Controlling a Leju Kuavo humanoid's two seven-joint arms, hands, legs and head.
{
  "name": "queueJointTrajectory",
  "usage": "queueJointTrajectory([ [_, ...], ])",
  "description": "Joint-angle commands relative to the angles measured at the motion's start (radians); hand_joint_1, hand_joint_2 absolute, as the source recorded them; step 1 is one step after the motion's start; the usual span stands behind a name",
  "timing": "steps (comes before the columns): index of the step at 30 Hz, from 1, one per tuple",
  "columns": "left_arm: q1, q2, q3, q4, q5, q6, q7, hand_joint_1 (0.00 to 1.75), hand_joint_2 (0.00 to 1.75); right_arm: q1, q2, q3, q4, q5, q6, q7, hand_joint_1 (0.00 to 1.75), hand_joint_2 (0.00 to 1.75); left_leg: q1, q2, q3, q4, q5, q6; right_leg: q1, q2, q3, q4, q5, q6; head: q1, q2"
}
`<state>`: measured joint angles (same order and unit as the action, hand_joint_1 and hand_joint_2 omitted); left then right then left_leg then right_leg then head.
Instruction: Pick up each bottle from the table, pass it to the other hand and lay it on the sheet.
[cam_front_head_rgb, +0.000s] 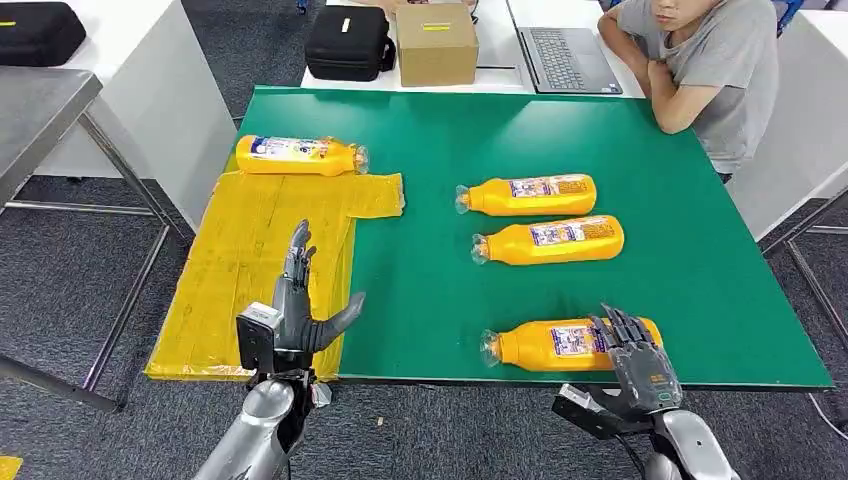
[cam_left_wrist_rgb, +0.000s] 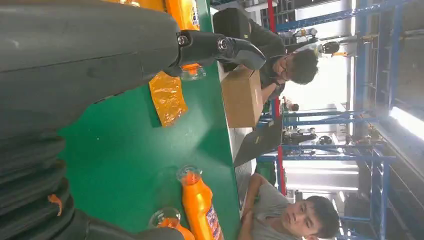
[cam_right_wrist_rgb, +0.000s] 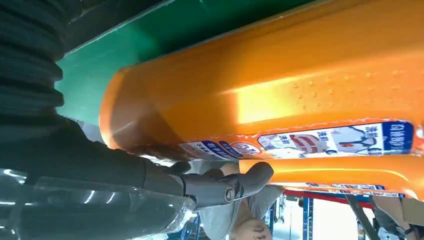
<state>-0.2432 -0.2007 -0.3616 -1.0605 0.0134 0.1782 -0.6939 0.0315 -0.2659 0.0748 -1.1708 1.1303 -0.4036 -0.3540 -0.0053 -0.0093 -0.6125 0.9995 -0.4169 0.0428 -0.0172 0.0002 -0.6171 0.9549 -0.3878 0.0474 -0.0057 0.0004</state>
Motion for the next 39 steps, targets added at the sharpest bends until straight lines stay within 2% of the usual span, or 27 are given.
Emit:
queueJointTrajectory([
  [1, -0.041, 0.013, -0.002, 0.061, 0.004, -0.003, 0.001, 0.00, 1.75, -0.058, 0.012, 0.042, 0.067, -0.005, 0.001, -0.003, 0.00, 1.75, 0.001, 0.002, 0.003, -0.001, -0.001, -0.002, 0.001, 0.002, 0.003, -0.001, -0.001, -0.001, 0.000, 0.000],
  [10, -0.034, 0.018, -0.010, 0.060, 0.001, -0.007, 0.000, 0.00, 1.75, -0.039, 0.008, 0.033, 0.028, -0.032, 0.000, -0.015, 0.00, 1.75, 0.001, 0.004, 0.007, 0.000, -0.003, -0.003, 0.001, 0.003, 0.006, 0.000, -0.002, -0.003, 0.000, 0.000],
  [12, -0.044, 0.022, -0.019, 0.088, 0.072, -0.124, 0.024, 0.00, 1.75, -0.056, 0.011, 0.047, 0.042, -0.036, 0.028, -0.013, 0.00, 1.75, 0.001, 0.003, 0.005, 0.000, -0.002, -0.002, 0.001, 0.002, 0.004, -0.001, -0.001, -0.002, 0.000, 0.000],
  [14, -0.077, 0.016, -0.034, 0.125, 0.078, -0.147, 0.036, 0.00, 1.75, -0.048, 0.010, 0.046, 0.026, -0.035, 0.027, -0.008, 0.00, 1.75, 0.001, 0.003, 0.005, 0.000, -0.002, -0.003, 0.001, 0.003, 0.004, 0.000, -0.001, -0.002, 0.000, 0.000],
  [15, -0.089, 0.015, -0.032, 0.141, 0.184, -0.290, 0.093, 0.00, 1.75, -0.074, 0.013, 0.046, 0.047, -0.036, 0.033, -0.009, 0.00, 1.75, 0.001, 0.004, 0.006, 0.000, -0.003, -0.003, 0.001, 0.002, 0.005, 0.000, -0.002, -0.003, 0.000, 0.000],
  [18, -0.086, 0.015, -0.040, 0.133, 0.202, -0.321, 0.103, 0.00, 1.75, -0.071, 0.008, 0.047, 0.039, -0.037, 0.038, -0.009, 0.00, 1.75, 0.001, 0.003, 0.005, 0.000, -0.002, -0.003, 0.001, 0.002, 0.004, 0.000, -0.001, -0.003, 0.000, 0.000],
  [23, -0.090, 0.016, -0.058, 0.125, 0.188, -0.308, 0.104, 0.00, 1.75, -0.024, -0.001, 0.051, -0.037, -0.028, 0.029, -0.015, 0.00, 1.75, 0.000, 0.002, 0.002, 0.000, 0.000, -0.001, 0.001, 0.001, 0.001, 0.000, 0.001, -0.002, 0.000, 0.000],
  [24, -0.092, 0.016, -0.060, 0.126, 0.187, -0.303, 0.105, 0.00, 1.75, -0.017, 0.004, 0.051, -0.054, -0.028, 0.029, -0.015, 0.00, 1.75, 0.001, 0.005, 0.006, 0.000, -0.003, -0.003, 0.001, 0.003, 0.004, 0.000, -0.001, -0.003, 0.000, 0.000],
  [25, -0.092, 0.015, -0.061, 0.126, 0.187, -0.301, 0.106, 0.00, 1.75, -0.016, 0.007, 0.050, -0.061, -0.030, 0.029, -0.014, 0.00, 1.75, 0.000, 0.003, 0.003, -0.001, -0.001, -0.001, 0.000, 0.002, 0.001, 0.000, 0.001, -0.002, 0.000, 0.000],
  [33, -0.085, 0.020, -0.075, 0.120, 0.185, -0.305, 0.119, 0.00, 1.75, -0.013, 0.009, 0.049, -0.080, -0.035, 0.044, -0.006, 0.00, 1.75, 0.001, 0.003, 0.005, 0.000, -0.002, -0.003, 0.001, 0.002, 0.004, 0.001, -0.001, -0.003, 0.000, 0.000],
  [39, -0.091, 0.020, -0.076, 0.109, 0.144, -0.241, 0.100, 0.00, 1.75, -0.004, 0.006, 0.043, -0.109, -0.036, 0.050, 0.000, 0.00, 1.75, 0.001, 0.002, 0.005, 0.000, -0.002, -0.002, 0.001, 0.001, 0.003, 0.000, -0.001, -0.003, 0.000, 0.000],
])
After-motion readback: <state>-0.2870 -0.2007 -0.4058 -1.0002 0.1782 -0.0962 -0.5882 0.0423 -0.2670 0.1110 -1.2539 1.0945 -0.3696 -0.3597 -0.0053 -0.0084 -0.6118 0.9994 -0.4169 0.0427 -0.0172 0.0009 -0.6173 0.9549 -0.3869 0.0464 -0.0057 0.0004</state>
